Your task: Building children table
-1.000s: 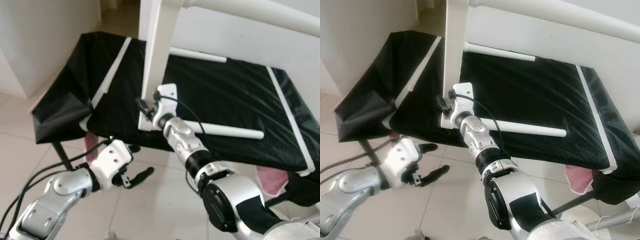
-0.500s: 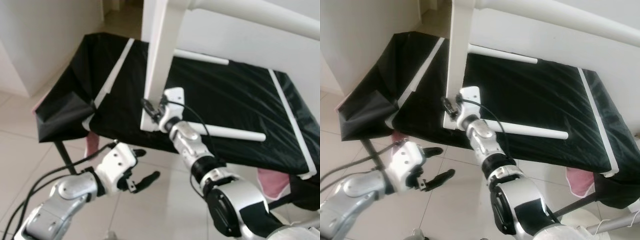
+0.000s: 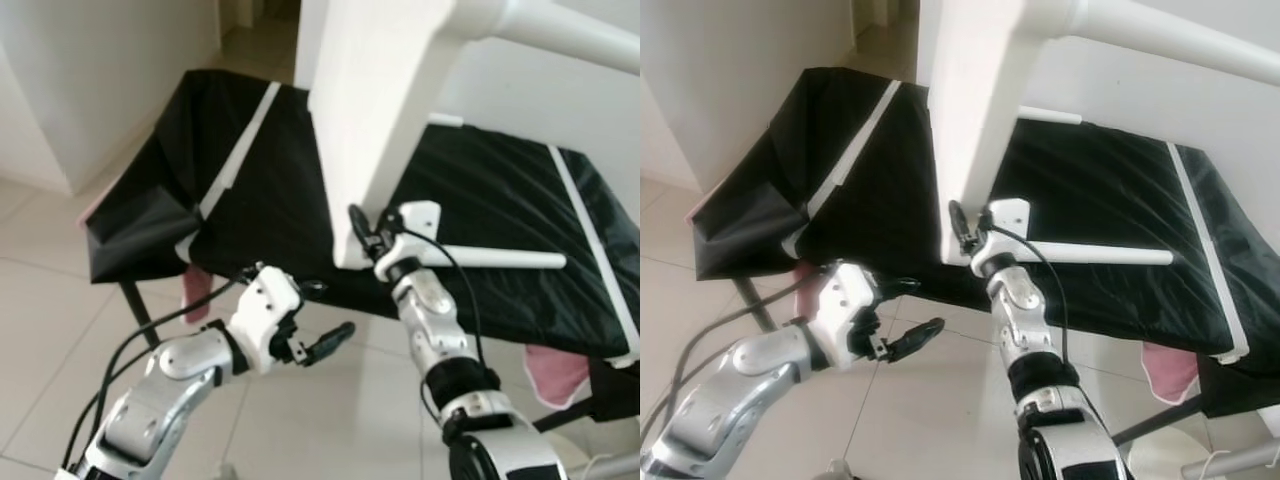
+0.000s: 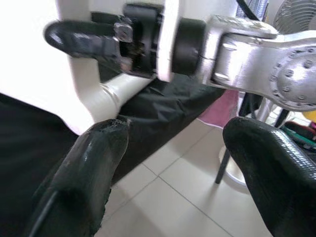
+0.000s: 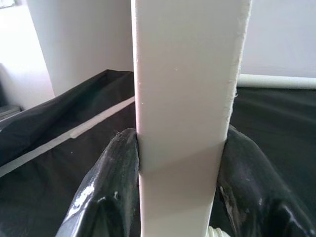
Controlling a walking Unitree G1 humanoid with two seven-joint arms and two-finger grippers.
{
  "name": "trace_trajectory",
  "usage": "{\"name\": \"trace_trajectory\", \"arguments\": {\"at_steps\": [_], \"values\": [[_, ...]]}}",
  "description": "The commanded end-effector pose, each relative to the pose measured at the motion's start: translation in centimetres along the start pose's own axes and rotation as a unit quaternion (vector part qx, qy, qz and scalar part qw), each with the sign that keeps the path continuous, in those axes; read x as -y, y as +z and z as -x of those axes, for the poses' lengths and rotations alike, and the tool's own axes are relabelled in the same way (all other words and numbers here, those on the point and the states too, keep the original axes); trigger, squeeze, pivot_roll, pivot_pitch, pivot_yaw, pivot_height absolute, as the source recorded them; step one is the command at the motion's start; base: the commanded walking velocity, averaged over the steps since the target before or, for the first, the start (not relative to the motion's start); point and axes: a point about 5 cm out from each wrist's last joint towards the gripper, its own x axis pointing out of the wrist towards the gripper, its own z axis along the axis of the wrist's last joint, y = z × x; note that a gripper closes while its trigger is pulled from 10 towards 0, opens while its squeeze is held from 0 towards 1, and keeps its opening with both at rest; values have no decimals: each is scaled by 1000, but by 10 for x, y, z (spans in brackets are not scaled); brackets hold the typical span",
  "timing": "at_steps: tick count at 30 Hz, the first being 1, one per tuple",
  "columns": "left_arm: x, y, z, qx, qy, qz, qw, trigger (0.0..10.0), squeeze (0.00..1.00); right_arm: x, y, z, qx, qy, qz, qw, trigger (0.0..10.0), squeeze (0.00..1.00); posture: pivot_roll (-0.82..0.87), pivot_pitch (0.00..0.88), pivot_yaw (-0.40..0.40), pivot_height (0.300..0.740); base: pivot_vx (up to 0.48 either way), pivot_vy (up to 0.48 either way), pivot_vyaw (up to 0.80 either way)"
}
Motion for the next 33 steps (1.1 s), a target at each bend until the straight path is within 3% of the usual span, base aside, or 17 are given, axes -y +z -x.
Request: {"name": "trace_trajectory", "arguments": {"at_steps": [1, 5, 7, 10, 14, 18, 22, 26, 33], "values": [[-6, 0, -2, -2, 38, -8, 999, 10000, 0, 9, 5, 2, 3, -9, 1, 1000, 10000, 0, 126, 29, -88, 740, 0, 0, 0], [-5, 0, -3, -5, 24, -11, 1000, 10000, 0, 0, 3, 1, -9, 18, 2, 1000, 10000, 0, 120, 34, -85, 740, 0, 0, 0], [-5, 0, -3, -9, 18, -8, 1000, 10000, 0, -16, -1, -2, -27, 59, 5, 998, 10000, 0, 121, 36, -90, 740, 0, 0, 0], [-5, -1, -3, -10, 17, -8, 1000, 10000, 0, -23, -4, -3, -35, 79, 12, 996, 10000, 0, 123, 37, -92, 740, 0, 0, 0], [-5, -2, -1, -13, 23, -12, 1000, 10000, 0, -68, -10, -18, -51, 161, 13, 985, 10000, 0, 144, 40, -109, 740, 0, 0, 0], [-5, -2, 2, -17, 34, -15, 999, 10000, 0, -80, -5, -27, -49, 170, 3, 984, 10000, 0, 180, 43, -136, 740, 0, 0, 0], [-3, -2, 6, -19, 42, -18, 999, 10000, 0, -77, 1, -29, -37, 159, -7, 987, 10000, 0, 192, 49, -144, 740, 0, 0, 0], [0, -2, 12, -24, 57, -15, 998, 10000, 0, -56, 1, -16, -36, 144, -2, 989, 10000, 0, 209, 61, -156, 740, 0, 0, 0], [2, -5, 15, -32, 60, -12, 998, 10000, 0, -37, 1, -2, -36, 130, -5, 991, 10000, 0, 200, 69, -151, 740, 0, 0, 0]]}}
